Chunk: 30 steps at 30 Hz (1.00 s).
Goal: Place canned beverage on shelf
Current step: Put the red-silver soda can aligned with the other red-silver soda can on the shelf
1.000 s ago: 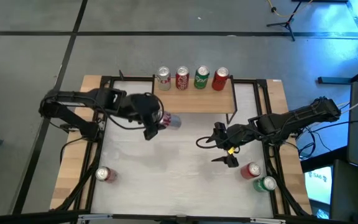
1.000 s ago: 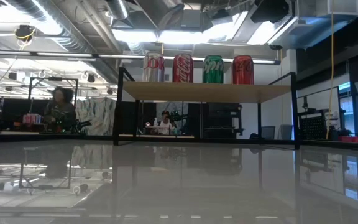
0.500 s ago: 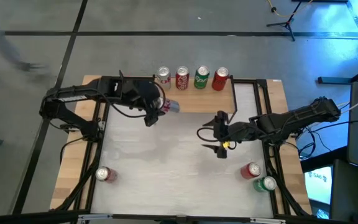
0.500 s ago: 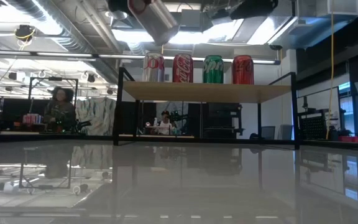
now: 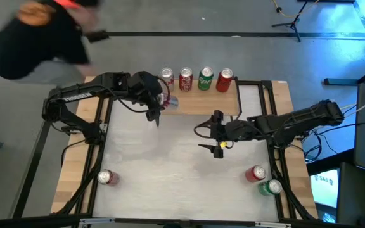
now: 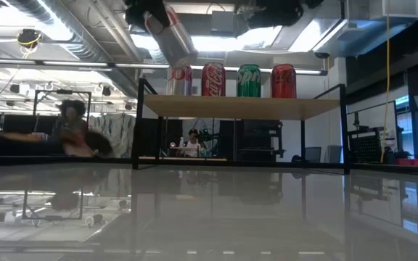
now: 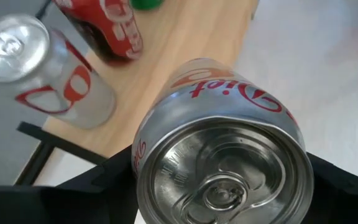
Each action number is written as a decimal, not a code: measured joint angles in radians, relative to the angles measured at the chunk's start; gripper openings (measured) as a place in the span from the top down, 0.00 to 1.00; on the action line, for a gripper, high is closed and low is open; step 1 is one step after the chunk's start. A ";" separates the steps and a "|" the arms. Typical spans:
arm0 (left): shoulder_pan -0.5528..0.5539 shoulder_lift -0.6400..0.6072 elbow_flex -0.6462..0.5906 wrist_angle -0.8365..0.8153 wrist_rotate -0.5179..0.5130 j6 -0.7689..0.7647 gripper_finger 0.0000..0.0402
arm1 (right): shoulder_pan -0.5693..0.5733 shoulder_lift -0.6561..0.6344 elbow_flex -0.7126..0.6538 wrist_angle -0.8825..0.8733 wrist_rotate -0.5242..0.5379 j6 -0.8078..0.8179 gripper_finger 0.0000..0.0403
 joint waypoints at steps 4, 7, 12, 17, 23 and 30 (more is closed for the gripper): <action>0.033 0.015 0.000 -0.007 0.041 0.048 0.30 | -0.027 0.029 0.000 0.001 -0.050 0.000 0.05; 0.060 0.030 0.000 0.003 0.038 0.096 0.30 | -0.038 0.041 0.000 0.001 -0.086 0.001 0.05; 0.108 0.064 0.000 -0.011 0.040 0.182 0.30 | -0.038 0.057 0.000 0.002 -0.098 0.000 0.05; 0.135 0.096 0.000 -0.024 0.075 0.218 0.30 | -0.037 0.063 0.000 0.001 -0.097 0.000 0.05; 0.141 0.107 -0.001 -0.050 0.083 0.240 0.30 | -0.037 0.069 0.000 0.001 -0.098 0.000 0.05; 0.141 0.107 -0.001 -0.084 0.083 0.236 0.30 | -0.037 0.072 0.000 0.000 -0.098 -0.001 0.05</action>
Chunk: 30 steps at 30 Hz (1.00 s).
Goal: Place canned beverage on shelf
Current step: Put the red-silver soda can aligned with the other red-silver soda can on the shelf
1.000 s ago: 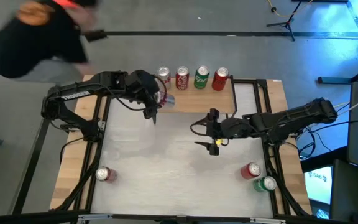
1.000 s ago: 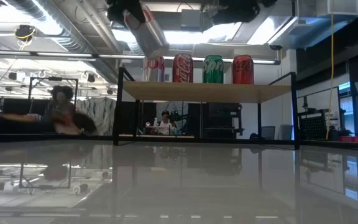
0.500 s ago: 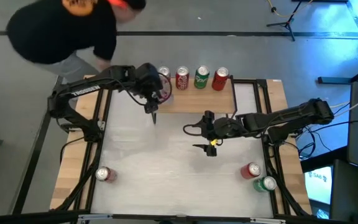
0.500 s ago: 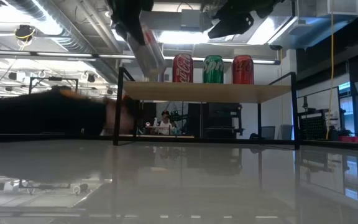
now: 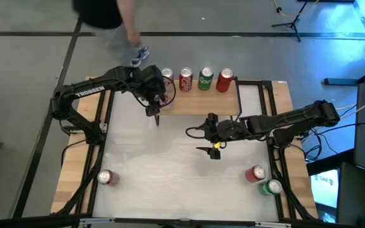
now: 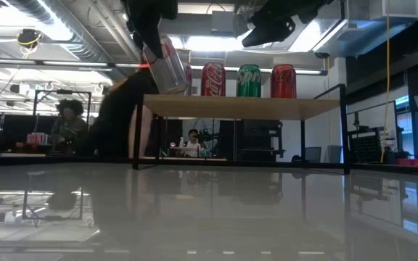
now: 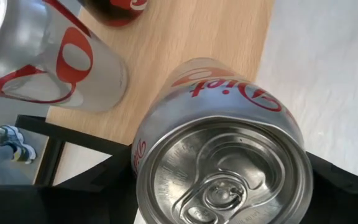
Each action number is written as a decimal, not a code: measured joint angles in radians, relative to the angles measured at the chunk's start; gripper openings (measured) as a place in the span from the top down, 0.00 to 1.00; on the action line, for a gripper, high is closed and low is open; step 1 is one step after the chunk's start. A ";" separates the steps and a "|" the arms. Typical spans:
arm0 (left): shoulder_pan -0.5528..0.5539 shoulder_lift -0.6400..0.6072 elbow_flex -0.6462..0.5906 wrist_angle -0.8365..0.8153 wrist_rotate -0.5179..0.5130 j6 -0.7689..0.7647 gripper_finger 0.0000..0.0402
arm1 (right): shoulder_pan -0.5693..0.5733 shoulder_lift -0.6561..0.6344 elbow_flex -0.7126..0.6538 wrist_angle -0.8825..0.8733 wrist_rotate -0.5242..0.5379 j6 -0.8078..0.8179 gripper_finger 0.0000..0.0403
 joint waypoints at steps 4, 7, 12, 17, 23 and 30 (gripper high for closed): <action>0.000 0.000 0.000 0.000 0.000 0.000 0.30 | 0.000 0.000 0.000 0.000 0.000 0.000 0.05; 0.000 0.000 0.000 -0.001 0.000 -0.001 0.29 | 0.000 0.000 0.000 0.000 0.000 0.000 0.05; 0.000 0.000 0.000 -0.001 0.000 0.003 0.28 | 0.000 0.000 0.000 0.000 0.000 0.000 0.05; 0.000 0.000 0.000 0.000 0.000 0.003 0.27 | 0.000 0.000 0.000 0.000 0.000 0.000 0.05; 0.000 0.000 0.000 0.000 -0.001 0.002 0.27 | 0.000 0.000 0.000 0.000 0.000 0.000 0.05; -0.001 0.000 0.000 0.000 -0.008 0.002 0.27 | 0.000 -0.001 0.000 0.000 0.000 0.000 0.05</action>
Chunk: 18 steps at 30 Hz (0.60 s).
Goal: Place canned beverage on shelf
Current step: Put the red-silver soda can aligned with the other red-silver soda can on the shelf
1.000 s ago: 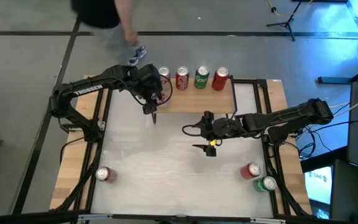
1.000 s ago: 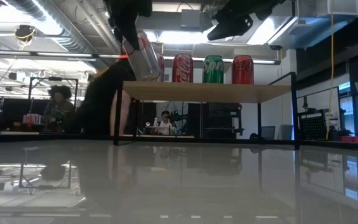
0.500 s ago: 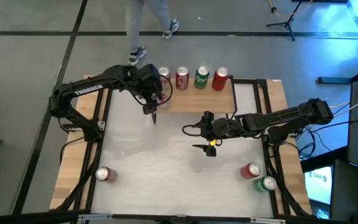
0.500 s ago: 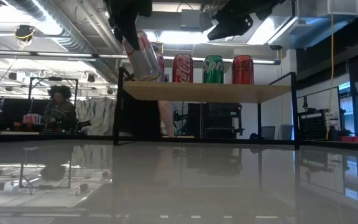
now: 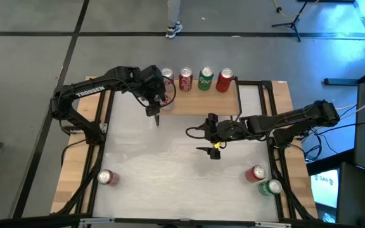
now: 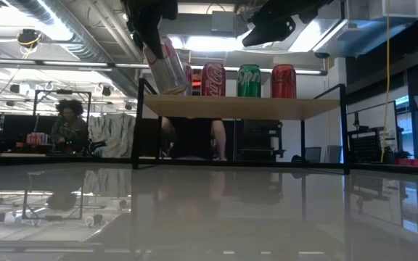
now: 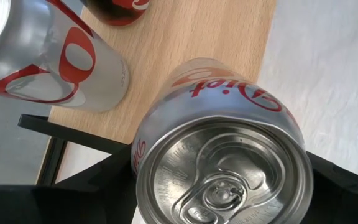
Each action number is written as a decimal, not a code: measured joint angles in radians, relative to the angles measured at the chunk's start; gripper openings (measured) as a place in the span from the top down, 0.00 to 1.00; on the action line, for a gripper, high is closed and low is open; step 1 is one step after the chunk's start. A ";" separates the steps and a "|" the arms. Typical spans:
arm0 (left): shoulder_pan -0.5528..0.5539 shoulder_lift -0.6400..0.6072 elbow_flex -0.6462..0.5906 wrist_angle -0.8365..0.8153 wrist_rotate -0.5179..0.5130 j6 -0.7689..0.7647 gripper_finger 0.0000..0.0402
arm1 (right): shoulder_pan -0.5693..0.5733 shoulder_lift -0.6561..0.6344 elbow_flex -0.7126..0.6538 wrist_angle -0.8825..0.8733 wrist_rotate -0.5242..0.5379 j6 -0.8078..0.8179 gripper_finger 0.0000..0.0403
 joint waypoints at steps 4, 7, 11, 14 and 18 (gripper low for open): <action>0.000 0.000 0.000 0.000 0.000 -0.005 0.27 | 0.000 0.000 0.000 0.000 0.000 0.000 0.05; 0.000 0.000 0.000 0.000 0.000 -0.005 0.27 | 0.000 0.000 0.000 0.000 0.000 0.000 0.05; 0.000 0.000 0.000 -0.002 0.000 -0.004 0.27 | 0.002 0.000 0.000 0.000 0.000 0.000 0.05; 0.000 0.000 0.000 -0.027 0.000 -0.003 0.27 | 0.002 0.000 0.000 -0.001 0.000 0.000 0.05; 0.000 0.000 0.000 -0.027 0.000 0.002 0.27 | 0.002 0.000 0.000 -0.001 0.000 0.000 0.05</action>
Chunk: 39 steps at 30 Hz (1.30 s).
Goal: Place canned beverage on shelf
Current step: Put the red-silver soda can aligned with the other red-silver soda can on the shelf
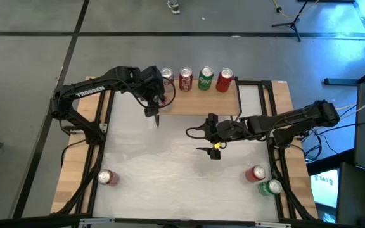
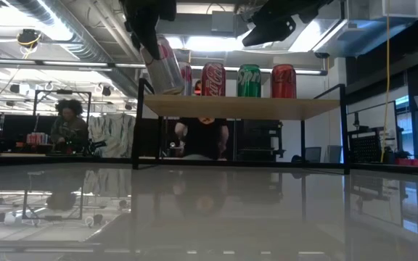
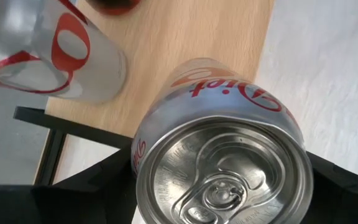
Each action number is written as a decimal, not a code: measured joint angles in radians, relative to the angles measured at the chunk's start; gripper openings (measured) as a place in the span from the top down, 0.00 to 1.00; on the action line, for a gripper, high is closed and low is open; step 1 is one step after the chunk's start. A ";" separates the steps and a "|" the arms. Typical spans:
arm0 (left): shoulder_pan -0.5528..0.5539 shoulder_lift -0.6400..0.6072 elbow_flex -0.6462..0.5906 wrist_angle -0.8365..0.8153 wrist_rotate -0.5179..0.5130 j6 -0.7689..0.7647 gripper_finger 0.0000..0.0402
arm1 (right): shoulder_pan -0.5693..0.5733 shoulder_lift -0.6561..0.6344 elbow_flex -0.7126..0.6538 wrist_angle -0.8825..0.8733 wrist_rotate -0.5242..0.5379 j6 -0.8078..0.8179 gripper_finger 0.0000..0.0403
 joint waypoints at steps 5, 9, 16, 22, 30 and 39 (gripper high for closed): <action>0.000 0.000 0.000 0.007 0.000 0.000 0.27 | 0.000 0.000 0.000 0.000 0.000 0.000 0.05; 0.000 0.000 0.000 0.032 0.000 0.000 0.27 | 0.000 0.000 0.000 -0.001 0.000 0.000 0.05; 0.000 0.000 0.000 0.031 0.000 0.000 0.27 | 0.000 -0.001 0.000 -0.001 0.000 0.000 0.05; 0.000 0.000 0.000 0.031 -0.001 -0.005 0.27 | 0.000 -0.001 0.000 -0.001 0.000 0.000 0.05; 0.001 0.000 0.000 0.031 -0.027 -0.005 0.27 | 0.000 -0.001 0.000 -0.001 0.000 0.000 0.05; 0.000 0.029 0.002 0.032 -0.025 -0.007 0.27 | 0.000 -0.001 0.000 -0.006 0.000 0.000 0.05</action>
